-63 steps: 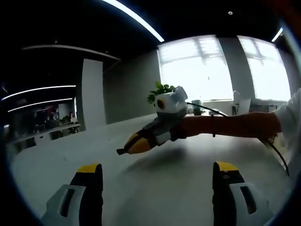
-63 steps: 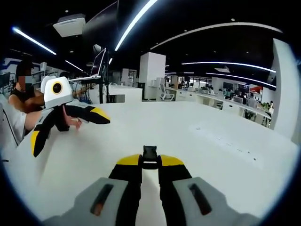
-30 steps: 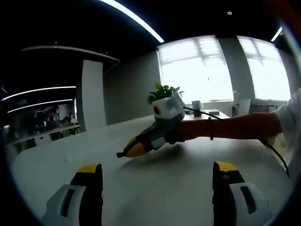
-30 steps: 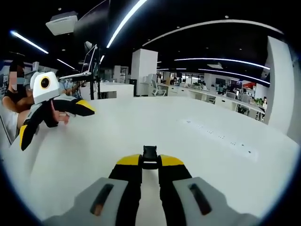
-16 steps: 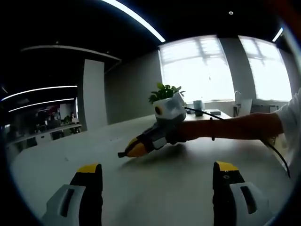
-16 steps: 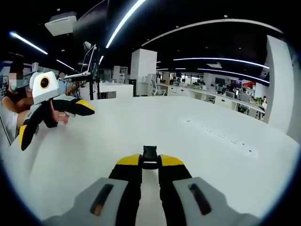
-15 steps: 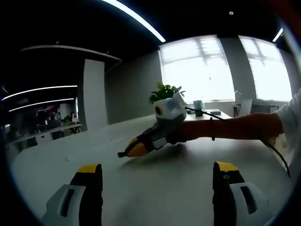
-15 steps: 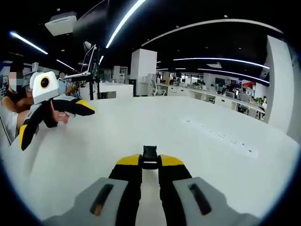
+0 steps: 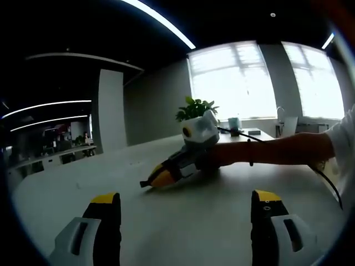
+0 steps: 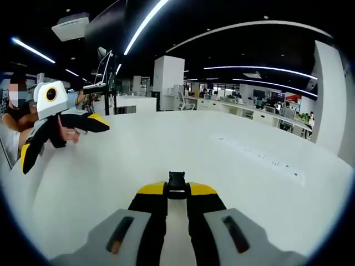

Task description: Snap the two parts of the plastic buckle together until the buckle closes and remains connected.

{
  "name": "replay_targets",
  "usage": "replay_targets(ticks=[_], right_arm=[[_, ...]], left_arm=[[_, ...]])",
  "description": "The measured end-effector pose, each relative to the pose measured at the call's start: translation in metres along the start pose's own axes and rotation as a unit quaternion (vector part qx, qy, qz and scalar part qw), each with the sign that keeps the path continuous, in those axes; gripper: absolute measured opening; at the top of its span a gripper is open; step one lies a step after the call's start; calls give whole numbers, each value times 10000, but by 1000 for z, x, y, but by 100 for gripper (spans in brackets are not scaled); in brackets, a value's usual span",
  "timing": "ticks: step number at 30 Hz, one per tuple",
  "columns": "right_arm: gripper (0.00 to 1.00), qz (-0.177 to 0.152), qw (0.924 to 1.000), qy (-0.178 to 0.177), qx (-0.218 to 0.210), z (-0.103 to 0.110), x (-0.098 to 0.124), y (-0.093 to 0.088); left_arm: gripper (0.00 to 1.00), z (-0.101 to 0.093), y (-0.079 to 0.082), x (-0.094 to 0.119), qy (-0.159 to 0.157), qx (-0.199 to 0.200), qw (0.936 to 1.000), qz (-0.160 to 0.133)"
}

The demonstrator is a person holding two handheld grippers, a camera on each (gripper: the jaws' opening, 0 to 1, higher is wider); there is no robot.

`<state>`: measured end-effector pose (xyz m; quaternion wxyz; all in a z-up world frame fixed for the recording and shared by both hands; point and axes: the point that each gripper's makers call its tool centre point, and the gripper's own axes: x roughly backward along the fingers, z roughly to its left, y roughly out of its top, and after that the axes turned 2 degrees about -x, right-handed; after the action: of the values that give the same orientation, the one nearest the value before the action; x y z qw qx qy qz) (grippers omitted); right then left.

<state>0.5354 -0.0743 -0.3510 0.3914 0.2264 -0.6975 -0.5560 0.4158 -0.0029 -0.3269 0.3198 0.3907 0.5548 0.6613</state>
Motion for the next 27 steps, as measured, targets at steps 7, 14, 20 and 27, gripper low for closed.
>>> replay_targets(ticks=[7,14,20,27], right_arm=[[11,98,9999,25,8,2,-2,-4],[11,139,9999,24,8,5,-2,-6],[11,212,9998,-2,6,5,-2,-9],[11,265,9996,-3,-5,0,-4,-11]], left_arm=[[99,0,0,0,-5,-10,10000,0],[99,1,1,-1,-5,-5,10000,-15],[99,3,2,-1,46,22,10000,-50],[99,5,1,-1,109,46,9999,-30]])
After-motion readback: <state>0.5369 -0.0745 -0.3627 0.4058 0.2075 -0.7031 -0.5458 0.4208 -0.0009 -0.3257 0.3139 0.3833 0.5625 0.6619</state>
